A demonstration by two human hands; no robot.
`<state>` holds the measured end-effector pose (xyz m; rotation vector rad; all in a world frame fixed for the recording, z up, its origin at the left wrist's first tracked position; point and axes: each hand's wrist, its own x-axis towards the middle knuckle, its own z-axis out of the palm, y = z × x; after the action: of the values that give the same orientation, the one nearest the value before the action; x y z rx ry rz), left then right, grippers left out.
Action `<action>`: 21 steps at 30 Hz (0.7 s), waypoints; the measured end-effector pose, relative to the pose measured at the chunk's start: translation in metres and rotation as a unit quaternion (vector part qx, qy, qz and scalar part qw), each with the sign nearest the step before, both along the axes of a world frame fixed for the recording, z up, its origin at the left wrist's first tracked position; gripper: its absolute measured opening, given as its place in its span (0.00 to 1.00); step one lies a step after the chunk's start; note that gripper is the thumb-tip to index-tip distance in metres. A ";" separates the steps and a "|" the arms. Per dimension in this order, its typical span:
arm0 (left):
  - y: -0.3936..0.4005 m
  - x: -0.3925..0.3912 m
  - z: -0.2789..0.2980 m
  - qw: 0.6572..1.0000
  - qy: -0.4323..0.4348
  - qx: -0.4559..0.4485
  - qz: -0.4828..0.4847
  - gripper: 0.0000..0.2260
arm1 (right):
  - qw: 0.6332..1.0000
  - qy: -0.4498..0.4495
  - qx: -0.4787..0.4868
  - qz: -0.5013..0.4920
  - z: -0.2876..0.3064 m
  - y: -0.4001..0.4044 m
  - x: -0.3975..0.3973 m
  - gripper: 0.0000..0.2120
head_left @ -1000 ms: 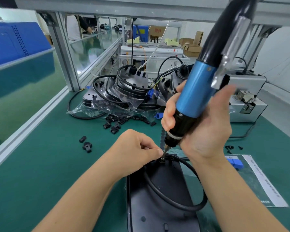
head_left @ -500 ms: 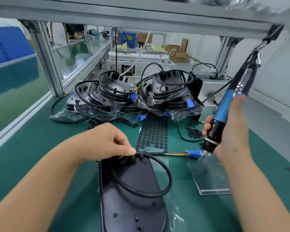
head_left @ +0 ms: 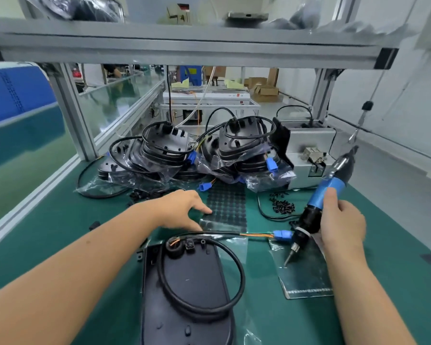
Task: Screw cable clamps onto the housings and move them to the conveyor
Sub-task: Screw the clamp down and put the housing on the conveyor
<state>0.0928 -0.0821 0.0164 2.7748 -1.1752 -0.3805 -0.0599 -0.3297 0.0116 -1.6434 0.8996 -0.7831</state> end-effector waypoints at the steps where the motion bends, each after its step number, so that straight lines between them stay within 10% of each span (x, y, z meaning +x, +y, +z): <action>1: 0.000 0.000 -0.004 1.000 -0.009 -0.027 0.006 0.23 | 0.999 0.017 -0.044 -0.020 0.000 0.000 0.001 0.20; 5: -0.006 -0.002 -0.018 0.991 -0.020 -0.127 0.048 0.22 | 0.980 -0.015 -0.164 -0.113 0.003 0.003 -0.007 0.21; 8: -0.007 -0.002 -0.018 0.978 0.023 -0.195 0.070 0.20 | 0.958 -0.103 -0.263 0.040 0.016 0.027 -0.003 0.10; 12: -0.007 -0.005 -0.014 0.971 0.043 -0.225 0.069 0.18 | 0.867 -0.010 -0.400 0.299 0.013 0.063 0.029 0.08; 16: -0.007 -0.010 -0.014 0.973 0.021 -0.225 0.054 0.11 | 0.782 0.104 -0.539 0.296 0.006 0.079 0.057 0.13; 21: -0.010 -0.013 -0.015 0.959 -0.003 -0.279 0.041 0.11 | 0.764 0.136 -0.569 0.273 0.006 0.082 0.068 0.11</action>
<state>0.0800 -0.0920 0.0013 2.3181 -0.9749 -0.0193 0.0082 -0.2474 0.0178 -2.9617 -0.0449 -0.6897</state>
